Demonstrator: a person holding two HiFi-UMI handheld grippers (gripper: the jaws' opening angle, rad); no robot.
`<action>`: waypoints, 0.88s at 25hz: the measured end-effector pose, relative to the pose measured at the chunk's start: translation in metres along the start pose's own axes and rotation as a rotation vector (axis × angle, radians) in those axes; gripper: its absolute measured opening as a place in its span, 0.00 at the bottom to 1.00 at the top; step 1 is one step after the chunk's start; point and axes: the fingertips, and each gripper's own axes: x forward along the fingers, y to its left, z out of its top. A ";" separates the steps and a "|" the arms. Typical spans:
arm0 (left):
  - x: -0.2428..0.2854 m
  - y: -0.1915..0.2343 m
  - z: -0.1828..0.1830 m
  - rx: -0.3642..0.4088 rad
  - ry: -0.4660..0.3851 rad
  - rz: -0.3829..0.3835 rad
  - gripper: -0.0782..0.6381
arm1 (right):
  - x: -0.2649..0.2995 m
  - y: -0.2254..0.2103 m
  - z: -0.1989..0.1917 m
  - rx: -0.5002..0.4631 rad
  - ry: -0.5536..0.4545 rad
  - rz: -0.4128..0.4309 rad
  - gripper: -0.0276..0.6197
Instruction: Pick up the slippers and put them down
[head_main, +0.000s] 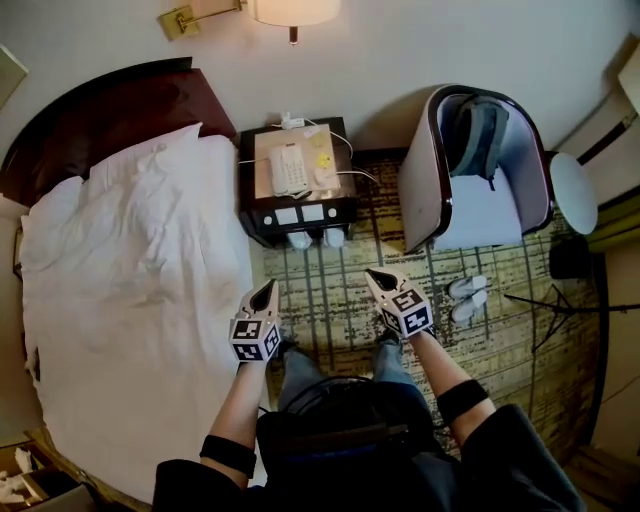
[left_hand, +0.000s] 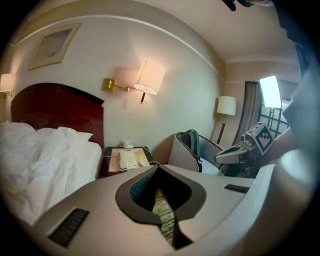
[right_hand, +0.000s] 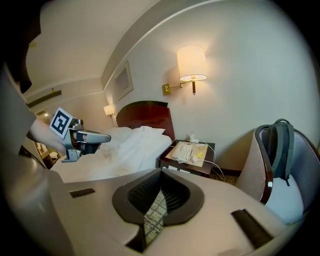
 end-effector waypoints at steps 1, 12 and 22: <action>-0.005 -0.001 0.002 0.002 -0.005 0.001 0.12 | -0.007 0.000 0.000 -0.009 -0.003 -0.002 0.05; -0.033 -0.030 0.000 -0.019 -0.020 -0.008 0.11 | -0.059 -0.009 -0.003 0.027 -0.067 -0.085 0.05; -0.039 -0.040 -0.009 -0.018 -0.026 -0.031 0.11 | -0.060 -0.008 -0.015 0.062 -0.051 -0.084 0.05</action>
